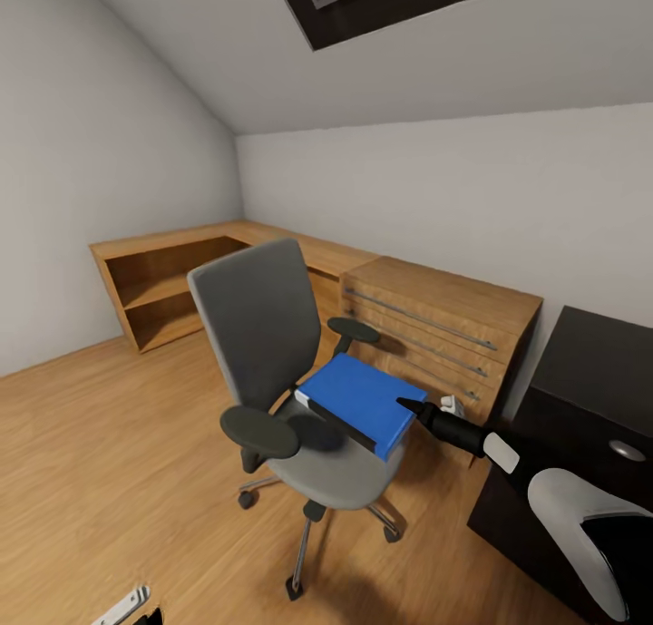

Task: In the bedroom, organize the workspace by keeping the computer under the desk, ensuring the monitor is on the desk, placing the keyboard on the desk next to the monitor, placing the mouse on the desk next to the keyboard, moving the folder from the swivel chair onto the desk next to the mouse, stacking the notebook on top of the folder with the pen on top of the notebook, and positioning the swivel chair next to the desk.

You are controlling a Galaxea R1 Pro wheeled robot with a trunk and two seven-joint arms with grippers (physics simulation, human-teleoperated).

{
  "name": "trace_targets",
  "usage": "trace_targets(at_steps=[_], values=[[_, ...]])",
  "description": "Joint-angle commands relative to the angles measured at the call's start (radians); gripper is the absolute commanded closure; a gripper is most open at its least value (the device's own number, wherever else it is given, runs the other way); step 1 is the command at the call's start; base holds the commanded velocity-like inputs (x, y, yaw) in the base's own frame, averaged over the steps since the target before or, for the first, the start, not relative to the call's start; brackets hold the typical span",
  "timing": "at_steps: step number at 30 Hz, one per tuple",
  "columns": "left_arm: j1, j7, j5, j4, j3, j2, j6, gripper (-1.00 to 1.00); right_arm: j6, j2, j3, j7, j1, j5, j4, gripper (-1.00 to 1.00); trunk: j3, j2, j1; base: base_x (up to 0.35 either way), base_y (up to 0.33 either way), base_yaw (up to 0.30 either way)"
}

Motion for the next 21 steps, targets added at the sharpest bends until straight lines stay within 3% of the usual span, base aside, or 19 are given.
trace_targets(at_steps=[1,4,7,10,13,21], values=[[0.000,0.004,0.008,0.032,-0.001,0.000,-0.041,-1.00,0.009,-0.001,0.007,0.000,-0.001,-0.013,0.000,1.00,0.002,0.007,-0.004,0.000,0.000,0.000],[0.000,0.003,0.006,0.163,-0.004,-0.001,-0.203,-1.00,0.009,-0.001,0.007,0.000,-0.001,-0.013,-0.001,1.00,0.012,0.028,-0.016,0.000,0.000,0.000],[0.000,-0.010,0.006,0.248,-0.014,0.000,-0.288,-1.00,0.009,-0.002,0.007,0.000,-0.001,-0.013,-0.001,1.00,0.021,0.049,-0.027,0.000,0.000,0.000],[0.000,-0.054,0.005,0.348,-0.049,0.000,-0.400,-1.00,0.009,-0.001,0.007,0.000,-0.001,-0.012,-0.001,1.00,0.030,0.070,-0.039,0.000,0.000,0.000],[0.000,-0.074,0.005,0.381,-0.084,0.000,-0.458,-1.00,0.009,-0.001,0.007,0.000,-0.001,-0.011,-0.001,1.00,0.040,0.091,-0.050,0.000,0.000,0.000],[0.000,-0.081,0.006,0.398,-0.131,0.003,-0.486,-1.00,0.008,-0.001,0.007,0.000,-0.001,-0.011,0.000,1.00,0.065,0.147,-0.081,0.000,0.000,0.000]])
